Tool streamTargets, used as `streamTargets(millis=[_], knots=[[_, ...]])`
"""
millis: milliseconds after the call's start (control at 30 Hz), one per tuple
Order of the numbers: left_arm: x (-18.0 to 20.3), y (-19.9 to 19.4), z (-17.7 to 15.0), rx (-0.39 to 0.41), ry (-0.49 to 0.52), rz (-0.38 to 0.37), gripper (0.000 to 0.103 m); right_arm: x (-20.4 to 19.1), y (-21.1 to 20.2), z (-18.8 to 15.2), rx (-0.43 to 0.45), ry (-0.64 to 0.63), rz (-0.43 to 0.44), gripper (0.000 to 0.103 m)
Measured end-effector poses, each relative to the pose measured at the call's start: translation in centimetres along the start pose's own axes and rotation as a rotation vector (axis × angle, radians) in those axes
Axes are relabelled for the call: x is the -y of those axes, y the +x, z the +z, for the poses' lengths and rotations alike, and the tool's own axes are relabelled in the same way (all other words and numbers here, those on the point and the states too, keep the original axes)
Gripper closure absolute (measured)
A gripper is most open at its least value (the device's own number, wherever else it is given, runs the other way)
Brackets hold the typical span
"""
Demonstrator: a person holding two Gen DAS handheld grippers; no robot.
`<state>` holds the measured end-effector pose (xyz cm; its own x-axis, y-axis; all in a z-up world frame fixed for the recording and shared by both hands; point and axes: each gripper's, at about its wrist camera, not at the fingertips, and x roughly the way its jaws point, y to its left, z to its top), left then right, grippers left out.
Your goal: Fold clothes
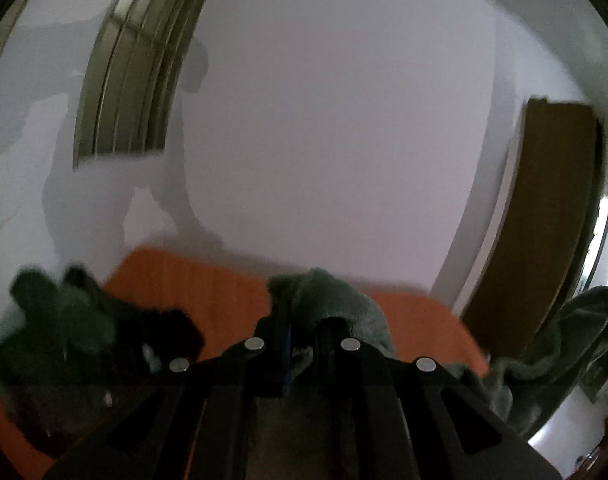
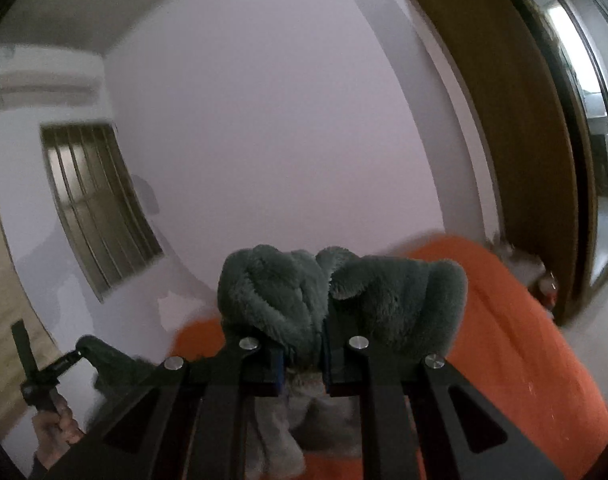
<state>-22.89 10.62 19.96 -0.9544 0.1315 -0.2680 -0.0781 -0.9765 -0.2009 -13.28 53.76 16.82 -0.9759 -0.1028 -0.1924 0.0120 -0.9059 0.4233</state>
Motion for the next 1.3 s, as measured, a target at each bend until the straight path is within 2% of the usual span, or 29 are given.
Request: streamTargets(millis=[200,300,400,533,633,700,767,833,867,900,933,967,1000,1033,1100,1133,1200,1300], knots=[[1.0,-2.5,6.9,0.155,0.05,0.033,0.095,-4.2,-2.9,7.3,0.111,-0.026,0.087,0.091],[0.0,-0.5,9.0,0.14,0.02,0.059,0.095,-5.9,-4.7,9.9,0.177,-0.06,0.074,0.091],[-0.4,2.7,9.1,0.082,0.039,0.14,0.094,-6.1,-3.3,10.9,0.158,-0.091,0.021,0.091],[-2.3,9.9,4.9,-0.074,0.054,0.22,0.094,-2.8,3.5,9.5,-0.001,-0.067,-0.07,0.091],[-3.6,14.9,-0.1,-0.225,0.037,0.261,0.094,1.0,10.2,5.6,-0.185,-0.024,-0.126,0.091],[-4.4,18.2,-4.0,-0.339,0.026,0.294,0.092,3.6,14.4,1.8,-0.334,0.009,-0.152,0.09],[-4.3,19.9,-7.2,-0.408,0.028,0.298,0.085,5.6,18.3,-2.7,-0.496,0.022,-0.188,0.09],[-4.2,21.6,-10.4,-0.476,0.03,0.302,0.065,6.8,21.3,-7.1,-0.65,0.0,-0.232,0.09],[-4.1,22.5,-12.0,-0.511,0.031,0.304,0.06,7.2,22.4,-9.4,-0.726,-0.019,-0.243,0.089],[-4.0,23.3,-13.6,-0.545,0.032,0.306,0.053,7.6,23.2,-11.5,-0.786,-0.033,-0.243,0.082],[-4.0,24.2,-15.2,-0.579,0.033,0.308,0.049,7.9,23.6,-12.9,-0.825,-0.031,-0.23,0.068],[-3.9,25.0,-16.8,-0.614,0.034,0.31,0.047,8.1,24.0,-14.5,-0.874,-0.011,-0.199,0.06],[-3.8,25.7,-18.2,-0.647,0.035,0.311,0.045,8.4,24.3,-15.5,-0.91,0.022,-0.16,0.045],[-3.4,25.8,-19.1,-0.675,0.033,0.313,0.045,8.5,24.4,-16.2,-0.937,0.053,-0.131,0.039],[-2.6,25.5,-20.4,-0.712,0.033,0.313,0.045,8.8,24.1,-16.6,-0.944,0.081,-0.12,0.038],[-2.2,25.2,-20.8,-0.716,0.034,0.293,0.045,9.0,23.9,-16.6,-0.935,0.089,-0.122,0.035],[-0.6,23.6,-21.9,-0.711,0.041,0.232,0.043,9.3,23.6,-16.5,-0.9,0.099,-0.129,0.027],[3.4,19.7,-24.5,-0.717,0.093,0.121,0.036,11.2,21.4,-17.3,-0.838,0.12,-0.141,0.024]])
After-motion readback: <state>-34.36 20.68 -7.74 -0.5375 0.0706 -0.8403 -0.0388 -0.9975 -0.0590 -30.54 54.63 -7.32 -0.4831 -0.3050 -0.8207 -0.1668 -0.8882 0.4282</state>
